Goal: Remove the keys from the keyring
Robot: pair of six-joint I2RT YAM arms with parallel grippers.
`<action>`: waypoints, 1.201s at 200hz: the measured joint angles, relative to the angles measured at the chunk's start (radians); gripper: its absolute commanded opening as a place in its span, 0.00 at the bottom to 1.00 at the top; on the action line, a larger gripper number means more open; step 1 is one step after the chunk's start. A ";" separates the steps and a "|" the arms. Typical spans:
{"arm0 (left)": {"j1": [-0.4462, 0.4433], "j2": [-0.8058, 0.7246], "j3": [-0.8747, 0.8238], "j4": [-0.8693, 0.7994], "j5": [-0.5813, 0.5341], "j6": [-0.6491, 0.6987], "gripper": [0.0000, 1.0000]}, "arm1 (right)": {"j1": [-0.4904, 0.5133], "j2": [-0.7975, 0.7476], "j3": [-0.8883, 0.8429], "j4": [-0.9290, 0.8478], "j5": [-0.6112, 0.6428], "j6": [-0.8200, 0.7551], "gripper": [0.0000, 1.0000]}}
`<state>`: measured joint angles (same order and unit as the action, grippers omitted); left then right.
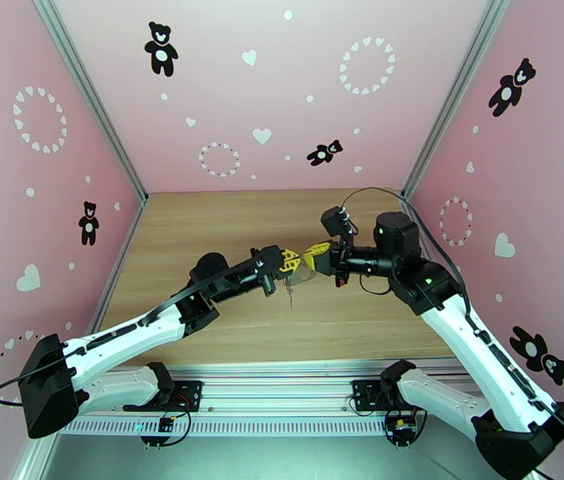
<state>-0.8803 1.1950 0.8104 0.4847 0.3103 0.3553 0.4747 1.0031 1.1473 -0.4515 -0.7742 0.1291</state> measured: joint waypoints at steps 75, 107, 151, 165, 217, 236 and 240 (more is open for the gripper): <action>-0.002 0.001 0.008 -0.026 0.005 0.008 0.00 | 0.016 -0.017 -0.007 0.004 0.006 -0.073 0.00; -0.002 0.004 0.011 -0.033 0.005 0.009 0.00 | 0.030 -0.018 -0.007 0.006 0.005 -0.103 0.00; -0.002 0.008 0.040 -0.089 0.005 0.011 0.00 | 0.039 -0.017 -0.006 0.004 0.016 -0.139 0.00; -0.002 0.010 0.064 -0.133 0.004 0.010 0.00 | 0.041 -0.011 0.004 -0.004 0.025 -0.149 0.00; 0.017 0.000 0.090 -0.219 -0.029 0.010 0.36 | 0.038 0.032 0.058 -0.063 0.039 -0.158 0.00; 0.021 -0.021 0.089 -0.264 -0.022 0.021 0.44 | 0.032 0.067 0.090 -0.081 0.015 -0.144 0.00; 0.021 -0.026 0.087 -0.269 -0.017 0.025 0.45 | 0.031 0.071 0.095 -0.083 0.010 -0.139 0.00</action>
<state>-0.8597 1.1690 0.8978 0.2157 0.2932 0.3805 0.5056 1.0744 1.2423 -0.5346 -0.7647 -0.0101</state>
